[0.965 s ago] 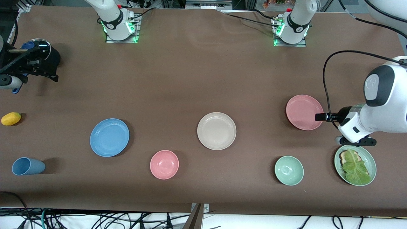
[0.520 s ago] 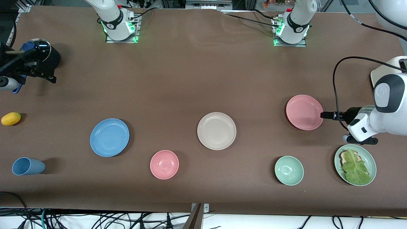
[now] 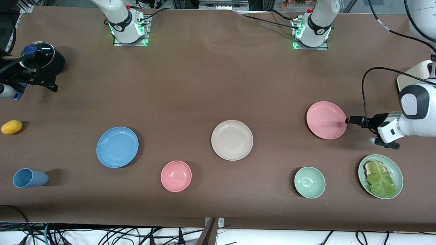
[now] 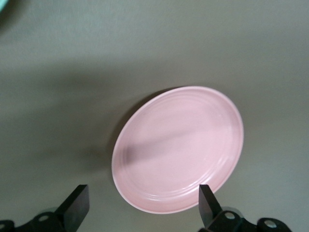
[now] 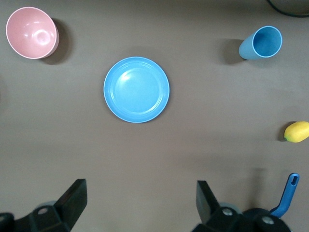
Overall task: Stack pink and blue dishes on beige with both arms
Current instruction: 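Grip the pink plate rim while the right gripper reaches the blue plate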
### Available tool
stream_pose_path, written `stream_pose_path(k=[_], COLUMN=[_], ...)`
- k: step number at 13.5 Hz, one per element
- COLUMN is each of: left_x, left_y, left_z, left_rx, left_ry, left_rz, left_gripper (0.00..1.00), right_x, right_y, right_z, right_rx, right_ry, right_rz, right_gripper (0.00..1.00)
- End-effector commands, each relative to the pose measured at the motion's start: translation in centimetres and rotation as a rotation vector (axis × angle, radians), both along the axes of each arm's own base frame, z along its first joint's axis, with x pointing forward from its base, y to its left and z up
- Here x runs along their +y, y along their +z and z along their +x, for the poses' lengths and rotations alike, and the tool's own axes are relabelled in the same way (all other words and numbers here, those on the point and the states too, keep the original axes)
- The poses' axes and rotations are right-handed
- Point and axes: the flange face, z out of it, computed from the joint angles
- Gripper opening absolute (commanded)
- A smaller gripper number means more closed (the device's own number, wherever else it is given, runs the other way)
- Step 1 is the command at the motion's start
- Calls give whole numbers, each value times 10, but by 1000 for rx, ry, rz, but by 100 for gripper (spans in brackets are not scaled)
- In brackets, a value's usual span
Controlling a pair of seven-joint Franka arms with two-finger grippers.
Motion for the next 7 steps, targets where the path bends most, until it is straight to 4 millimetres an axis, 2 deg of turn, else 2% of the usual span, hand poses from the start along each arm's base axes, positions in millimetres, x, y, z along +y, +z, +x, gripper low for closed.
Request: stream_pose_path(k=[1, 3, 4, 7], left_x=[5, 6, 15, 25], left_y=[-12, -27, -37, -56], left_z=[-14, -22, -30, -43], left_rx=[-25, -36, -49, -63], left_ry=[-13, -16, -8, -4], left_rz=[-44, -62, -75, -103], left_gripper=[100, 100, 100, 100], right_x=[2, 0, -4, -5], right_y=[-19, -19, -19, -40], right_z=[12, 12, 13, 23], right_rx=[19, 14, 14, 42], right_ry=[-7, -11, -14, -9], right_rz=[13, 13, 13, 12], right_gripper=[100, 100, 100, 100])
